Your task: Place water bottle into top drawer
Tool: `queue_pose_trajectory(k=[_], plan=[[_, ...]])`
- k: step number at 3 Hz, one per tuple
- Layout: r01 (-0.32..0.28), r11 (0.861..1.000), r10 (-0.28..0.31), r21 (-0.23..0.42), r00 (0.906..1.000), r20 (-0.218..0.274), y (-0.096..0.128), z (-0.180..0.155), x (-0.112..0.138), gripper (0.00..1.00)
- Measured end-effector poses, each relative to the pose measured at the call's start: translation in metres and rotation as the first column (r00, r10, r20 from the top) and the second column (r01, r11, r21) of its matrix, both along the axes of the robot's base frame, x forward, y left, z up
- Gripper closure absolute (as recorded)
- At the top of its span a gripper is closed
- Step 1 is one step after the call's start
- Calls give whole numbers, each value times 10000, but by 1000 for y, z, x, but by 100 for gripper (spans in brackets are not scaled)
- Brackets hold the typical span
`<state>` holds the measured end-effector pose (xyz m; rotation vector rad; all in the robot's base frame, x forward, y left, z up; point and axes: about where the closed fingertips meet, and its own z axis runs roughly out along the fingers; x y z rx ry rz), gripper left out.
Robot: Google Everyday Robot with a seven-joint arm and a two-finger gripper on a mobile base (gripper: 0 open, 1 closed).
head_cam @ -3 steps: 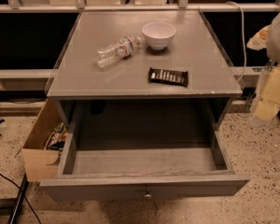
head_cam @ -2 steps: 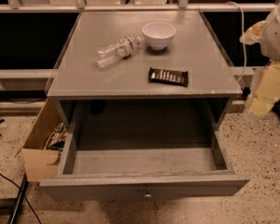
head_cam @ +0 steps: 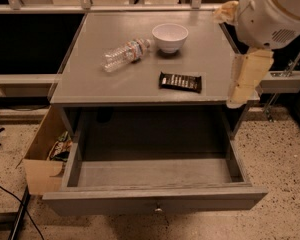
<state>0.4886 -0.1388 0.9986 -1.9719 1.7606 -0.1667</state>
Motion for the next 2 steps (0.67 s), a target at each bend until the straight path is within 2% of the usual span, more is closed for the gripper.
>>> queue_pose_trajectory(k=[1,2], plan=[[-1198,9924,1218,-282,9890,843,45,11,20,0],[-2195,9727,2292,-752,9596,1631,104,16,44,0]])
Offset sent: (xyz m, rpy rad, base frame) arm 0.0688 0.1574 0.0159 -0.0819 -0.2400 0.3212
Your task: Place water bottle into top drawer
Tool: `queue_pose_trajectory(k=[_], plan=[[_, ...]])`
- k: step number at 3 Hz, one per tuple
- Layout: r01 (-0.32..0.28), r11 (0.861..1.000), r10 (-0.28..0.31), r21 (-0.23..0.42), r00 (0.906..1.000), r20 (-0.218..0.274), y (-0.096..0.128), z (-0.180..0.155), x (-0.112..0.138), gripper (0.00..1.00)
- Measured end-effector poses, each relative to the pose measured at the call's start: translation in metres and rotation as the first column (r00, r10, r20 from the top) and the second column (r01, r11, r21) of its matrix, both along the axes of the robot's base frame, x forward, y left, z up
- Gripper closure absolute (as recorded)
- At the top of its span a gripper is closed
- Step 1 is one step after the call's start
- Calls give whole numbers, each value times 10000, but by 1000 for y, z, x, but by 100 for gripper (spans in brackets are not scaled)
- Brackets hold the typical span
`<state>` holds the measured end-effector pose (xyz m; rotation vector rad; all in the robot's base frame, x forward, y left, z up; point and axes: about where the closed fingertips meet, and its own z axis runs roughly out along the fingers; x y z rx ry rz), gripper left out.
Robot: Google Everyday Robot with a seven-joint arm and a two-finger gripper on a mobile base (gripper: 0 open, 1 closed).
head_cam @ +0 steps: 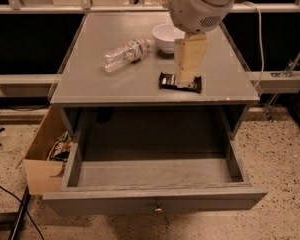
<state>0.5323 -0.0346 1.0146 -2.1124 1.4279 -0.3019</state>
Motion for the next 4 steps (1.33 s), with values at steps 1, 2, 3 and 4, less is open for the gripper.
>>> queue_pose_trajectory(k=[1,2,3,4], plan=[[-3,10000,3,1,10000,3,0,0,0,0],[-298,9995,295,119,9992,262,7,-2,15,0],[-779,9964,762,322,9958,507,27,-7,47,0],[-1465,9889,1453,259,9885,427,65,-25,103,0]])
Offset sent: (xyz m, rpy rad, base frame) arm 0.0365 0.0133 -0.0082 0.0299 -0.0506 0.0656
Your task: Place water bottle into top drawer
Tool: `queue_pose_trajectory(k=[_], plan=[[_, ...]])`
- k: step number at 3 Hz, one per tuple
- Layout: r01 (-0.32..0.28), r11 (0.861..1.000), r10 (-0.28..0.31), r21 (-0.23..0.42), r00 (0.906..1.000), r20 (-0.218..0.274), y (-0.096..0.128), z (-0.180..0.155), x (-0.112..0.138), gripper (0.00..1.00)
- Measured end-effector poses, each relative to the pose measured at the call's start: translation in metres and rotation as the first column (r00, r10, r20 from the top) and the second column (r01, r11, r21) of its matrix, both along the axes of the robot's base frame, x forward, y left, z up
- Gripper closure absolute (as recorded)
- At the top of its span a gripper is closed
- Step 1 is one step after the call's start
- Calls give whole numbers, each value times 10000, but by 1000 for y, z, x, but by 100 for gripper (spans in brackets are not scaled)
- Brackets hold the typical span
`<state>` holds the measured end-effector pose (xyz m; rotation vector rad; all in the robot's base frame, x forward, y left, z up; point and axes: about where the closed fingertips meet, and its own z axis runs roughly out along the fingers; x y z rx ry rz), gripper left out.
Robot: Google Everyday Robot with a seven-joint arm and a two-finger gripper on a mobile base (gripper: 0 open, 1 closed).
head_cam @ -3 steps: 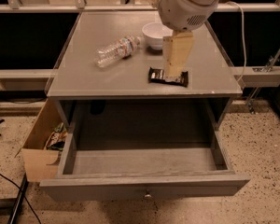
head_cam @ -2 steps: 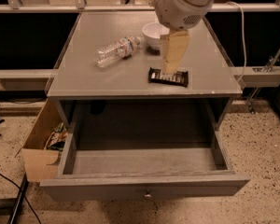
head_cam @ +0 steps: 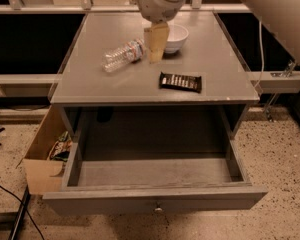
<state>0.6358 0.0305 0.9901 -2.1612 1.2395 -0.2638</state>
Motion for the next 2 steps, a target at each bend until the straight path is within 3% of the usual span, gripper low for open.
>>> queue_pose_trajectory(k=[2], plan=[[-608,9968,604,-515,9981,-102,58,-21,64,0]])
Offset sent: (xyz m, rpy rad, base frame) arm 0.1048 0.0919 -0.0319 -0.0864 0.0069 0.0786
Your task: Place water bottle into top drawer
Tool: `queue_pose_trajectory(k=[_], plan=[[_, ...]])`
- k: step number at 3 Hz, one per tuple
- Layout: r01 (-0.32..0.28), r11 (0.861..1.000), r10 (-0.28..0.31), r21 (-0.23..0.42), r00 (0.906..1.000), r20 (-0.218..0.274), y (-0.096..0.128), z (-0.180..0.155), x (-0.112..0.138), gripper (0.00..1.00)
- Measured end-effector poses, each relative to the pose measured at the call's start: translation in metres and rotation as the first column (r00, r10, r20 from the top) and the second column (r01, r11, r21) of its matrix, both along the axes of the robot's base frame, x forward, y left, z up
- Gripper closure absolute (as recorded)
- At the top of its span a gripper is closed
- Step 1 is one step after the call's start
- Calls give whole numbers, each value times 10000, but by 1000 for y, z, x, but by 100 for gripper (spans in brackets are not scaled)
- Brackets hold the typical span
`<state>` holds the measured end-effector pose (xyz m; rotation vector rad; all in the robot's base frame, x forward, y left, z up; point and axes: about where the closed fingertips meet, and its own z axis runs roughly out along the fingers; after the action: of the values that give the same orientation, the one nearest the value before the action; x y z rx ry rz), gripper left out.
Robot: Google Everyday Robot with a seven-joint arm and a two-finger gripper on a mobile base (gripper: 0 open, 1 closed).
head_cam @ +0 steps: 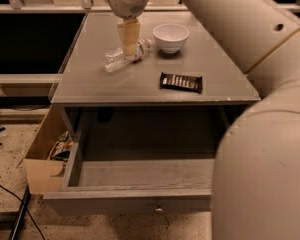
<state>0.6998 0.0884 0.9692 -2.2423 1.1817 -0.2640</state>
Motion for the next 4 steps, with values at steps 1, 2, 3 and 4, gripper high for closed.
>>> queue_pose_trajectory(k=[1,2,3,4], plan=[[-68,9994,61,-327,9998,-203,26,-21,31,0],[-65,9994,58,-331,9998,-203,26,-21,31,0],[270,9973,-289,-685,9992,-267,1,-37,40,0],[554,9949,-589,-840,9974,-408,-18,-52,51,0]])
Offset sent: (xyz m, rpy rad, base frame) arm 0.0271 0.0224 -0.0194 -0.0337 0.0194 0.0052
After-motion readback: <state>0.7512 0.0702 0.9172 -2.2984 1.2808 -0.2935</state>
